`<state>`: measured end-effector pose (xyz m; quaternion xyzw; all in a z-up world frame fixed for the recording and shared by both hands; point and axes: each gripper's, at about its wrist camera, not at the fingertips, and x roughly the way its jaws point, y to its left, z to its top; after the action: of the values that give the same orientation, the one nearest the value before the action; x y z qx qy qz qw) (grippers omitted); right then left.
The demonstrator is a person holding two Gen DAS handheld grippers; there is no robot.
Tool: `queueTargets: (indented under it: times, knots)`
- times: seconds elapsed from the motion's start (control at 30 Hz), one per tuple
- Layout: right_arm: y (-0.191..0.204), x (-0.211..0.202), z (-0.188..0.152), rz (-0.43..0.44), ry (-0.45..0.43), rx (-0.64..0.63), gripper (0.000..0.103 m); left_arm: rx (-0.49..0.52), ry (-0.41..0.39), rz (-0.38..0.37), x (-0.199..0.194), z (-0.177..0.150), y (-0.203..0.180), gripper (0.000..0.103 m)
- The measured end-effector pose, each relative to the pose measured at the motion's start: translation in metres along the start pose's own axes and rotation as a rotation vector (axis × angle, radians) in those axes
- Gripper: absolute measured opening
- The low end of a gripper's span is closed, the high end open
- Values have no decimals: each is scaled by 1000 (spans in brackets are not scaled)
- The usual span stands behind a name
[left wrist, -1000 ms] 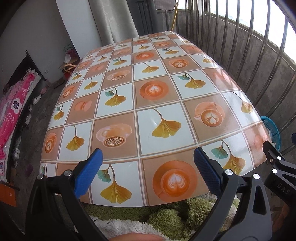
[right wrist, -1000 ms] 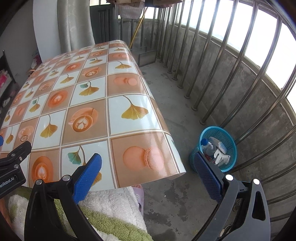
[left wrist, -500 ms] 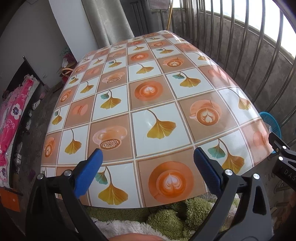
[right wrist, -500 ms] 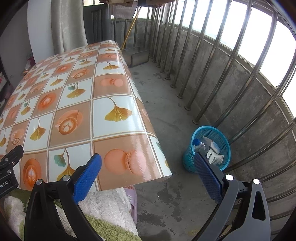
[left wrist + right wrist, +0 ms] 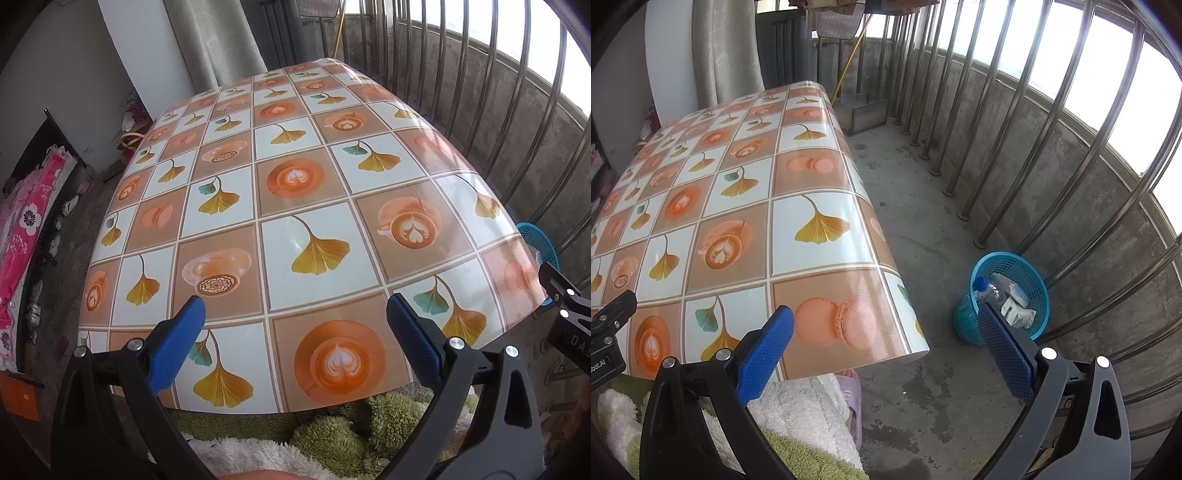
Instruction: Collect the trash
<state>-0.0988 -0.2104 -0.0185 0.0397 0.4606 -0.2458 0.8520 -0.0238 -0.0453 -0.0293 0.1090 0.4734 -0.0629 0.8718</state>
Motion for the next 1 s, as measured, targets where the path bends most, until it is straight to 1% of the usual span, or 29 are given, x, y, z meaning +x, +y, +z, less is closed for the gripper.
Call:
queueTargets:
  times: [0.33,1.0]
  knots:
    - [-2,-1,1,-12,-2,-1,97,0,-30,-48,-6,-1,-2,94]
    - [-2,-6,4,-10,-15,0,97,4,-39,-50,-8,-1,-3,94]
